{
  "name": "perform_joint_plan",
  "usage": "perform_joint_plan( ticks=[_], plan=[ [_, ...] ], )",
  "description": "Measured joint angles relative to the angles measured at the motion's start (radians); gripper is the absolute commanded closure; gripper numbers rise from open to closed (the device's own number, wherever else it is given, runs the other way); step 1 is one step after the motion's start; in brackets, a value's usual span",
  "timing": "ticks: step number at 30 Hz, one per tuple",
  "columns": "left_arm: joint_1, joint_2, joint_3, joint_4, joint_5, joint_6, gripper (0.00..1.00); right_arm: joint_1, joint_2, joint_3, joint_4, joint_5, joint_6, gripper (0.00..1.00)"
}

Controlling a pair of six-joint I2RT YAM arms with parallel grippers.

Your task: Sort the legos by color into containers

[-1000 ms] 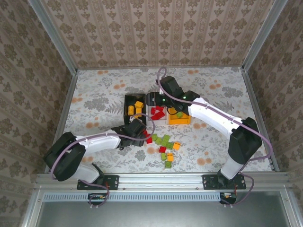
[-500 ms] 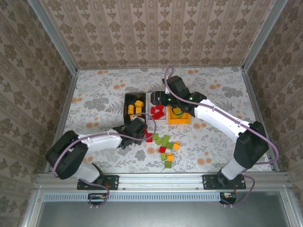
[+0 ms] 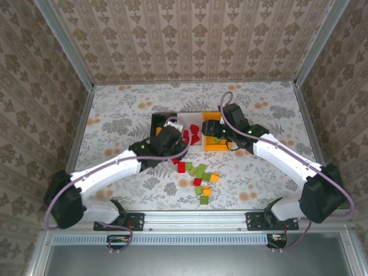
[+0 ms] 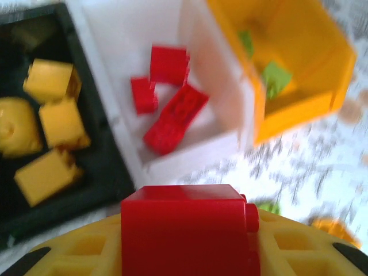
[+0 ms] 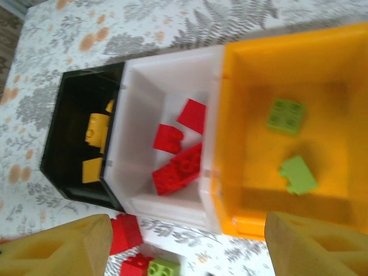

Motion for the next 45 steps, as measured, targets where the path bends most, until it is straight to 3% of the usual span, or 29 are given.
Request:
perform_joint_plan(
  ticks=[9,14,20,23,24,34,45],
  plan=[
    [0.124,0.409,0.281,0.084,0.157,0.001,0.56,-0.012,-0.165,-0.136,-0.036,0.022,0.005,0.27],
    [0.134,0.533,0.353,0.09,0.195,-0.024,0.37,-0.012,-0.219,-0.208,-0.06,0.019,0.005,0.25],
    [0.134,0.535,0.354,0.111,0.227,-0.063,0.17,-0.006,-0.232,-0.288,-0.076,-0.016,0.01,0.23],
    [0.13,0.482,0.322,0.126,0.242,-0.073,0.1,0.025,-0.232,-0.326,-0.079,-0.026,0.027,0.23],
    [0.128,0.451,0.303,0.129,0.245,-0.077,0.01,0.04,-0.23,-0.335,-0.079,-0.03,0.032,0.23],
    [0.008,-0.019,0.062,0.174,0.193,-0.083,0.0,0.212,-0.119,-0.369,-0.077,-0.03,0.07,0.25],
    [-0.023,-0.296,-0.267,0.094,0.058,-0.116,0.0,0.249,-0.043,-0.369,-0.102,0.079,0.092,0.31]
  ],
)
